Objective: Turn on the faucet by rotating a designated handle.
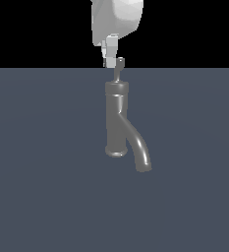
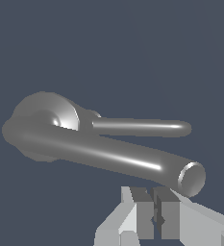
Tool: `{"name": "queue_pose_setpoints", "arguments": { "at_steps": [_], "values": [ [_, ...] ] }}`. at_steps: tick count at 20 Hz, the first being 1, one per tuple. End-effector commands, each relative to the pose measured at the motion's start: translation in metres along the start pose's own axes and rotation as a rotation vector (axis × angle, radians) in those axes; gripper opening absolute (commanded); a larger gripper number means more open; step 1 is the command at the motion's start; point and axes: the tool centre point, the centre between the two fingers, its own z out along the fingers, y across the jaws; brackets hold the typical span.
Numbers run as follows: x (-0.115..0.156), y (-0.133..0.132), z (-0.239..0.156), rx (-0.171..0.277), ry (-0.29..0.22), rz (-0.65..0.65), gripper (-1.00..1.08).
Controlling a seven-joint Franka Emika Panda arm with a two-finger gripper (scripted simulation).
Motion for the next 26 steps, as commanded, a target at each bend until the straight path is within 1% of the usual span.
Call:
{"name": "queue_pose_setpoints", "arguments": {
  "at_steps": [1, 9, 10, 11, 26],
  "values": [
    [0.024, 0.004, 0.0, 0.001, 0.0, 0.021, -1.0],
    [0.072, 0.011, 0.0, -0.001, 0.0, 0.029, -1.0],
    [0.072, 0.011, 0.0, -0.001, 0.0, 0.029, -1.0],
    [0.048, 0.004, 0.0, -0.003, -0.001, -0.011, -1.0],
    [0.104, -0.026, 0.0, -0.002, 0.0, 0.015, -1.0]
  ]
}}
